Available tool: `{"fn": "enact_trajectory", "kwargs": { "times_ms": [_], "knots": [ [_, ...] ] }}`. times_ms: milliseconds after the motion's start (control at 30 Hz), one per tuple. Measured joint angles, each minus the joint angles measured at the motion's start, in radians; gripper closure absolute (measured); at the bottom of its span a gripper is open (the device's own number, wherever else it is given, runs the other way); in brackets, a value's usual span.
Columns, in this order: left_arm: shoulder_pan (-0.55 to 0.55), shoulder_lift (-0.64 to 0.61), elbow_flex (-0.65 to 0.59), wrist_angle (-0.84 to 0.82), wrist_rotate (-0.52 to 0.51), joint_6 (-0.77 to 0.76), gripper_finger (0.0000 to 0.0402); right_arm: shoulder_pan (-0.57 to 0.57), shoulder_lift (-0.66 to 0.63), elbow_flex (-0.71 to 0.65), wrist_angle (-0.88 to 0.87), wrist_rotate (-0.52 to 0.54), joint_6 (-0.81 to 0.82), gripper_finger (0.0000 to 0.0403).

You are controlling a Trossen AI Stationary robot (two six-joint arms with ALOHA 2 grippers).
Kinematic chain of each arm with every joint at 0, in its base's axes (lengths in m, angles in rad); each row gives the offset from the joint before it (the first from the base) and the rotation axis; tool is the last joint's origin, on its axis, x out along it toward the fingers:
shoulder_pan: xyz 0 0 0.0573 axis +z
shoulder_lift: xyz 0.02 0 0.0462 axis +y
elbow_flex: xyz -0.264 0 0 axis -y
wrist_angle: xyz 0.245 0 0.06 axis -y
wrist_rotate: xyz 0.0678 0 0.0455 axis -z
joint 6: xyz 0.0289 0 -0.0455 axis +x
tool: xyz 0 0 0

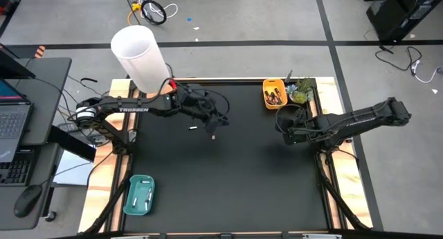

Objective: Sort batteries
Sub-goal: Put the silver battery into the blue bin

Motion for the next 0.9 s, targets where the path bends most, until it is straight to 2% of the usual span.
{"fn": "enact_trajectory", "kwargs": {
  "times_ms": [133, 333, 500, 633, 900],
  "knots": [
    [0.028, 0.000, 0.000, 0.001, 0.008, 0.002, 0.0224, -0.045, 0.000, -0.035, 0.050, -0.021, 0.000, 0.0264],
    [0.064, 0.000, 0.000, 0.016, 0.041, 0.003, 0.0224, -0.097, 0.000, -0.066, 0.064, -0.135, 0.060, 0.0203],
    [0.073, 0.000, 0.000, 0.038, 0.044, 0.028, 0.0224, -0.162, 0.003, -0.079, 0.034, -0.148, 0.055, 0.0168],
    [0.074, 0.000, 0.000, 0.051, 0.053, 0.049, 0.0224, -0.243, 0.016, -0.093, 0.033, -0.160, 0.044, 0.0164],
    [0.073, 0.000, 0.000, 0.046, 0.063, 0.071, 0.0224, -0.386, 0.097, -0.096, 0.073, -0.180, -0.078, 0.0192]
  ]
}}
